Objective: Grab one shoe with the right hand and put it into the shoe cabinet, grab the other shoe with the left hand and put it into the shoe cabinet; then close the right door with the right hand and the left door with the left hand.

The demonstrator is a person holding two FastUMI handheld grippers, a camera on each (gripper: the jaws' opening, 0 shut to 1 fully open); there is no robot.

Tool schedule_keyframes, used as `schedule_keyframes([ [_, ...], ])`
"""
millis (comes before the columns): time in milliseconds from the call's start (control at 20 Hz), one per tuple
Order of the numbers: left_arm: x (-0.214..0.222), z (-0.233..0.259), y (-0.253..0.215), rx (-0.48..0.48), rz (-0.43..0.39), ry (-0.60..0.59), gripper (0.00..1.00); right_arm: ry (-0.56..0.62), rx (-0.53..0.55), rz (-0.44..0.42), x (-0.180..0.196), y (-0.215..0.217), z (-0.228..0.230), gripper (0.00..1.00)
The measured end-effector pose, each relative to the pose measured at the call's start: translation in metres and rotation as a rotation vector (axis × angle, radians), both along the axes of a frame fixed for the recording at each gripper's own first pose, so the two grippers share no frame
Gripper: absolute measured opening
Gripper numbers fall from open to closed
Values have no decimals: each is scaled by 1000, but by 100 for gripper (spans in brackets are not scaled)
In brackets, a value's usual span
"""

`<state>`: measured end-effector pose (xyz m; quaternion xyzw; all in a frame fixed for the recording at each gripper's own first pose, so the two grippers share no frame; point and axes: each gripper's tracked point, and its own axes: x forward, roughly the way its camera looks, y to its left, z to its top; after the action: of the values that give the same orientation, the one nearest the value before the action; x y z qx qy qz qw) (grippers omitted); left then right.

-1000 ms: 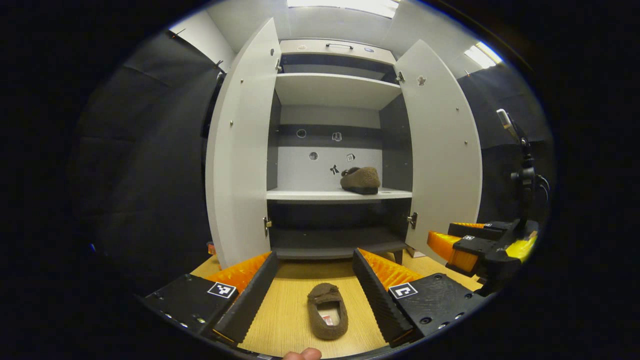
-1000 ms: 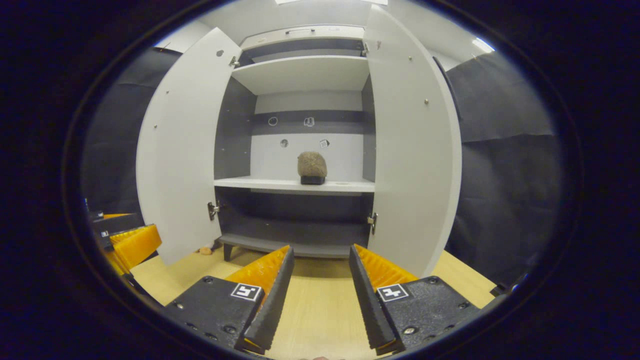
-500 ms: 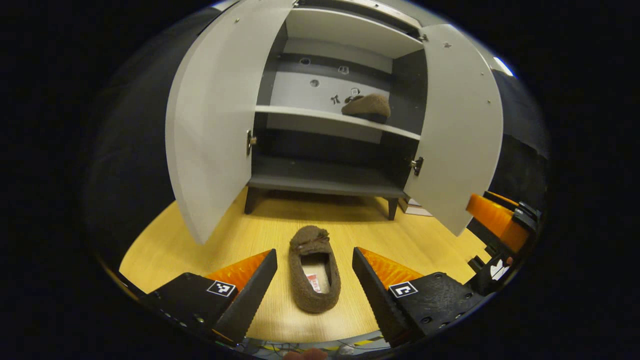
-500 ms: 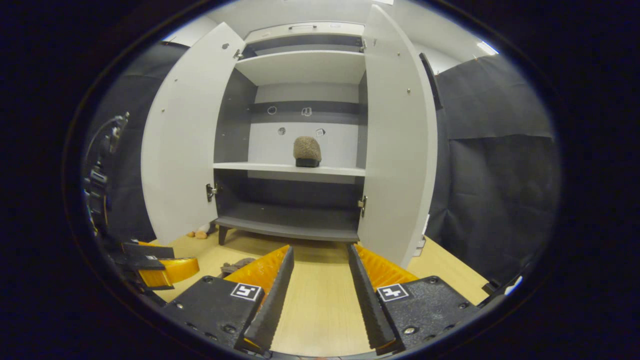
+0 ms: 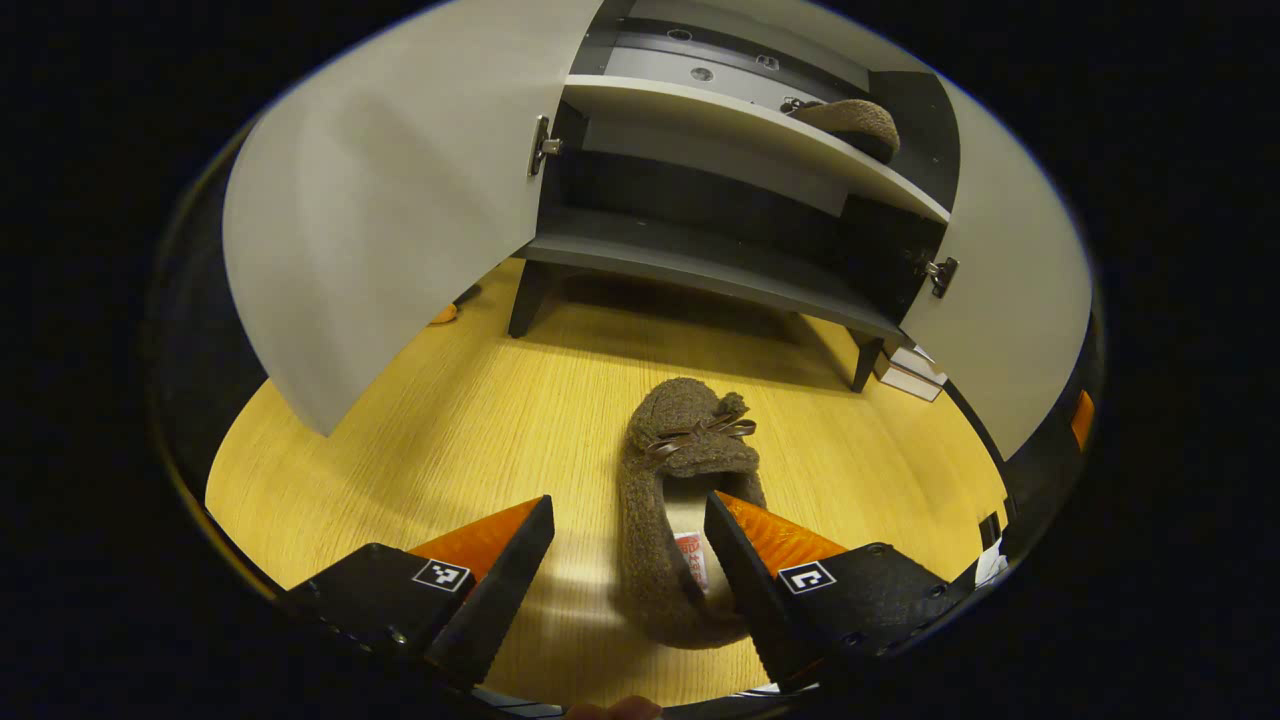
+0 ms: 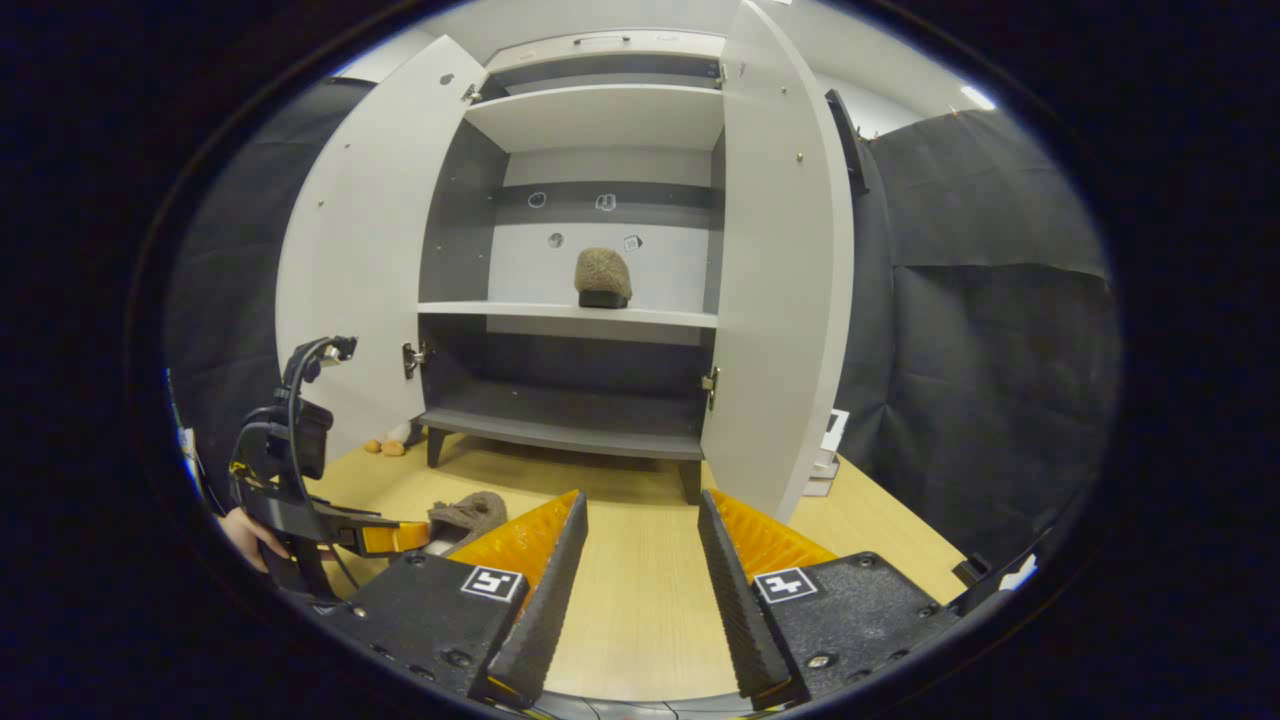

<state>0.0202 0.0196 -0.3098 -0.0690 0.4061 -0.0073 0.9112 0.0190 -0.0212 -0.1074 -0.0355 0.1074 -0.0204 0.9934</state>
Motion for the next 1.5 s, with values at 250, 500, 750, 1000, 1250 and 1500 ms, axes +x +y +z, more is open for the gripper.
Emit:
schedule_keyframes([
  [250, 20, -29, 13, 2, 35, 37, 96, 30, -1, -13, 5, -7, -7, 71],
  [500, 31, -43, 12, -16, 43, 43, 95, 49, -11, -14, 10, -10, -12, 70],
  [750, 40, -46, 0, -71, 63, 5, 73, 58, -22, -6, 14, -9, -14, 71],
  [1000, 43, -48, -11, -98, 85, -10, 36, 60, -45, 8, 16, -6, -14, 71],
  [1250, 43, -46, 0, -94, 139, -22, 12, 69, -49, 31, 16, -1, -19, 71],
  [1500, 36, 11, 6, -61, 178, -98, 1, 48, -51, 44, 15, 4, -13, 71],
])
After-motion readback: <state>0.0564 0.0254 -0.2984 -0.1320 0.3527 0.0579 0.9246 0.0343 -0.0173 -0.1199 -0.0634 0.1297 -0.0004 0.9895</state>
